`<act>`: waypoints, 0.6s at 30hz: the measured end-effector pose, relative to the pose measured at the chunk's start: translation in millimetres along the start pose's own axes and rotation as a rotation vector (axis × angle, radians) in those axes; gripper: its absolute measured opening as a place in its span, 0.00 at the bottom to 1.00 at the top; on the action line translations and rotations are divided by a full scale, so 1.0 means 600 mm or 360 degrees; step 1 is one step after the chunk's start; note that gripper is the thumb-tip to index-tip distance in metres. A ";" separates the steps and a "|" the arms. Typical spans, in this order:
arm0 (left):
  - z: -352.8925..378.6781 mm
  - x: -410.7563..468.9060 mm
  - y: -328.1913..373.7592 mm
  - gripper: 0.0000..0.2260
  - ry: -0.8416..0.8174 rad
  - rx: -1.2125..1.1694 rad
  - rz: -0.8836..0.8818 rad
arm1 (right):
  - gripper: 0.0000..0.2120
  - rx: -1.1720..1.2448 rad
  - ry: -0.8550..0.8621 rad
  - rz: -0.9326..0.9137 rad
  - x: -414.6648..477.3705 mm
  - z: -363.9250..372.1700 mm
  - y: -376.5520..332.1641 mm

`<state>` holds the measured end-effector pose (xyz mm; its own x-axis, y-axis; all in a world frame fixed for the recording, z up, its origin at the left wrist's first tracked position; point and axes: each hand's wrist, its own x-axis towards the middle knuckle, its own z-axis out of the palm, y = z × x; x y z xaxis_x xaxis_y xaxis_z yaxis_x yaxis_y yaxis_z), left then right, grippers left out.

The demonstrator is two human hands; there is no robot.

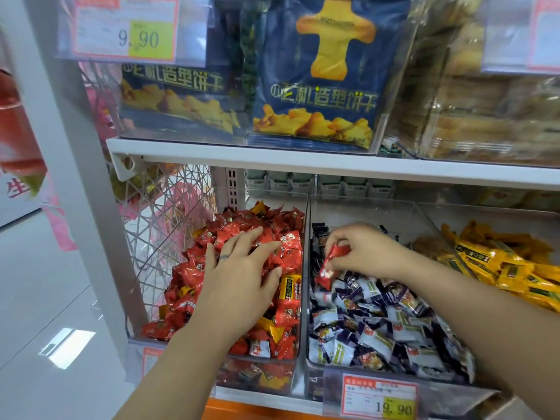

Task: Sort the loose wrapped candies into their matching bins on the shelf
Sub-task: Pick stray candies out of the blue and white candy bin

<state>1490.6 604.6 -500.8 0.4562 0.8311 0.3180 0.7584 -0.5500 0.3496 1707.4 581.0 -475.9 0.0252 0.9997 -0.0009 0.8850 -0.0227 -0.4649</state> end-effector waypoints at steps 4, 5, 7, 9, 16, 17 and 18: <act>-0.009 -0.003 0.002 0.19 0.0138 -0.0066 0.0054 | 0.05 0.0168 0.0534 0.0012 -0.035 -0.027 -0.030; -0.011 -0.004 0.002 0.19 0.0198 -0.0098 0.0072 | 0.05 0.0295 0.0638 -0.0036 -0.038 -0.029 -0.039; -0.015 -0.006 0.003 0.18 0.0350 -0.0163 0.0113 | 0.04 0.0519 0.0692 -0.0109 -0.035 -0.026 -0.062; -0.017 -0.006 0.003 0.19 0.0499 -0.0195 0.0137 | 0.06 0.0597 0.0573 -0.0164 -0.023 -0.017 -0.089; -0.017 -0.010 0.001 0.20 0.0326 -0.0166 0.0138 | 0.16 0.0414 0.0343 -0.0212 -0.026 -0.023 -0.087; -0.014 -0.011 0.001 0.21 0.0240 -0.0135 0.0144 | 0.13 0.0389 0.0358 -0.0163 -0.033 -0.027 -0.074; -0.011 -0.011 0.000 0.21 0.0167 -0.0103 0.0152 | 0.10 0.0406 0.0311 -0.0125 -0.041 -0.030 -0.059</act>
<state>1484.6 598.4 -497.0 0.4708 0.7637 0.4418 0.6809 -0.6329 0.3685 1683.7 556.8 -443.1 0.0722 0.9767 0.2022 0.7436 0.0824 -0.6635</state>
